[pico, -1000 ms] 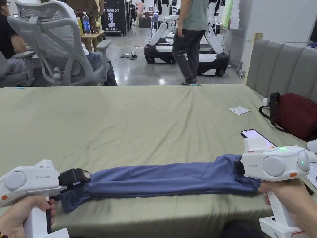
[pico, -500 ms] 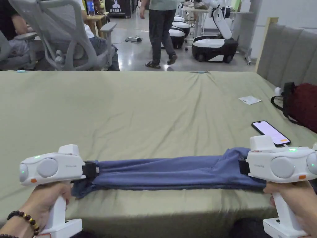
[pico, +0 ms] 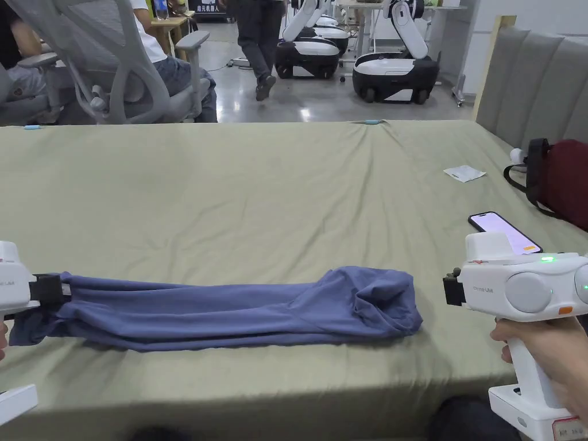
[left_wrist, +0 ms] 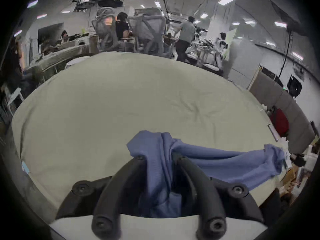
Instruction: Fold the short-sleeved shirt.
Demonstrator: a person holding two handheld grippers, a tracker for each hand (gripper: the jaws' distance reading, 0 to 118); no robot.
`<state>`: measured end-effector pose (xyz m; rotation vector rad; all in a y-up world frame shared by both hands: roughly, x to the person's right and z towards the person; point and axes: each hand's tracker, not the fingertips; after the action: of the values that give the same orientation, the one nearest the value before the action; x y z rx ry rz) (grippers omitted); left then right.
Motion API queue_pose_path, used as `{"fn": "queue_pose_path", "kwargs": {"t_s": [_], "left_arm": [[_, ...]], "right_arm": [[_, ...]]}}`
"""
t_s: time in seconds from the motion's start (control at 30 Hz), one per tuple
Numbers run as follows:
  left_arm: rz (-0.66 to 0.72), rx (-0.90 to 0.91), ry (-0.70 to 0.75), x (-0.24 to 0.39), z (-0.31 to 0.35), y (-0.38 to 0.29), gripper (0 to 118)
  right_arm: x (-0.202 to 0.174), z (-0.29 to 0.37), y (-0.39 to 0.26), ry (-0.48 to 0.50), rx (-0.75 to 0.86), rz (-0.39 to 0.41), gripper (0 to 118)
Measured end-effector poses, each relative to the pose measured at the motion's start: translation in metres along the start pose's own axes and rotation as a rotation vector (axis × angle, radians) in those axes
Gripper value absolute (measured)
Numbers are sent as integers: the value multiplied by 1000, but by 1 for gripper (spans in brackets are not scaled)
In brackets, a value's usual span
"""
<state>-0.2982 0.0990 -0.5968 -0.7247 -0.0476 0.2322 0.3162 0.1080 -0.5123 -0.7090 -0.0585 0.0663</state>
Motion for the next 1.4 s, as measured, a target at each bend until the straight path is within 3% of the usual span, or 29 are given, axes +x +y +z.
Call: {"fn": "queue_pose_path", "kwargs": {"t_s": [0.17,0.33,0.63,0.7,0.73,0.77,0.8,0.83,0.97,1.0,1.03,1.1,1.13,1.23,1.4], "left_arm": [[48,51,-222,56,30,7,21],[-28,13,-386,151,13,-4,21],[-73,-205,-302,220,-86,-57,24],[-79,-183,-322,220,-80,-57,43],[-75,-179,-353,220,-75,-53,61],[-59,-180,-405,219,-70,-48,92],[-41,-163,-438,218,-60,-40,115],[-25,-104,-444,217,-49,-33,118],[-29,92,-446,195,-4,-8,114],[-23,90,-435,186,4,-6,105],[-22,82,-430,177,10,-7,86],[-45,71,-420,159,15,-10,9],[-71,56,-398,153,14,-15,1],[-115,-32,-314,138,-7,-31,0],[-60,-115,-388,137,-41,-51,0]], "right_arm": [[-10,-2,4,15,10,1,0],[-15,2,2,23,30,2,0],[8,22,-17,30,28,-44,0],[11,24,-20,19,26,-41,0],[12,23,-20,16,22,-35,0],[13,22,-20,15,18,-32,0],[12,21,-20,15,16,-30,0],[12,20,-20,17,15,-29,0],[5,17,-18,50,21,-36,0],[2,17,-17,61,21,-36,0],[0,16,-16,68,23,-36,0],[-5,15,-15,76,27,-30,0],[-7,14,-14,80,27,-27,0],[-12,12,-12,93,30,-25,0],[-16,10,-12,109,25,-23,0]]}}
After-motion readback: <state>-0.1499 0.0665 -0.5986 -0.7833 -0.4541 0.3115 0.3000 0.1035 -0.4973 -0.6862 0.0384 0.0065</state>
